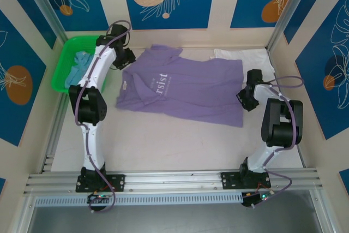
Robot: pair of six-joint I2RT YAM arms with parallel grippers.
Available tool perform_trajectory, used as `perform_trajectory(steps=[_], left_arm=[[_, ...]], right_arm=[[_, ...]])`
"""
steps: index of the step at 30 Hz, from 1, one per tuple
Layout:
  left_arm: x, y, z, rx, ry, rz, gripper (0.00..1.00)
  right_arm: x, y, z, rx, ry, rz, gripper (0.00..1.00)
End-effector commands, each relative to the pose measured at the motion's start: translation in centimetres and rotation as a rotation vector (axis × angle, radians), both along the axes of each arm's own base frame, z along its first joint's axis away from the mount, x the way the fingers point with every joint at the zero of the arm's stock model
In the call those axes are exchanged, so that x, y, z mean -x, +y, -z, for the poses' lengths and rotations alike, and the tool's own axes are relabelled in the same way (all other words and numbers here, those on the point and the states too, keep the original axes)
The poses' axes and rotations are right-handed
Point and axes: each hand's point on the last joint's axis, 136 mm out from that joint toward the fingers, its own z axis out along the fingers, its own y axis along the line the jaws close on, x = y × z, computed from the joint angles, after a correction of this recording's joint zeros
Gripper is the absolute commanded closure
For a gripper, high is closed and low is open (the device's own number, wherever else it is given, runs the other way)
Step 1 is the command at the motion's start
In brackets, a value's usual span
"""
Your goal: Fold and stack the t-shirts
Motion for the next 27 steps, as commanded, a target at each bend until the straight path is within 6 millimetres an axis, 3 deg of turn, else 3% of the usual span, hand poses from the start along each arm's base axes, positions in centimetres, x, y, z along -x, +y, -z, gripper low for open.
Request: perform_trajectory(steps=[1, 2, 4, 6, 10, 13, 16, 20, 27], left_arm=[[-0.2, 2.2, -0.5, -0.036, 0.002, -0.045, 0.43], [0.3, 3.0, -1.4, -0.067, -0.012, -0.062, 0.4], [1.7, 4.0, -2.6, -0.104, -0.034, -0.089, 0.38], [3.5, 3.8, -2.0, -0.068, -0.053, -0.093, 0.38], [8.2, 2.6, 2.1, 0.016, -0.024, -0.083, 0.41], [11.5, 2.3, 5.7, 0.033, 0.047, -0.067, 0.35], [13.4, 2.4, 8.8, 0.04, 0.089, -0.068, 0.3], [13.7, 2.1, 11.3, 0.045, 0.115, -0.048, 0.3], [12.6, 4.6, 13.7, -0.089, 0.122, -0.063, 0.37]], right_arm=[[-0.5, -0.3, -1.0, -0.087, -0.025, -0.009, 0.47], [-0.2, -0.7, -1.6, -0.089, -0.04, -0.001, 0.4], [0.5, -0.9, -2.8, -0.1, -0.084, 0.006, 0.39], [0.9, 0.5, -4.2, -0.138, -0.174, -0.026, 0.39], [2.0, 7.5, -5.9, -0.181, -0.267, -0.273, 0.39], [3.7, 12.3, -4.6, -0.223, -0.223, -0.446, 0.41], [5.4, 14.7, -3.1, -0.232, -0.164, -0.534, 0.44], [6.3, 15.2, -1.4, -0.179, -0.121, -0.557, 0.45], [6.7, 14.0, 1.2, -0.126, 0.02, -0.527, 0.46]])
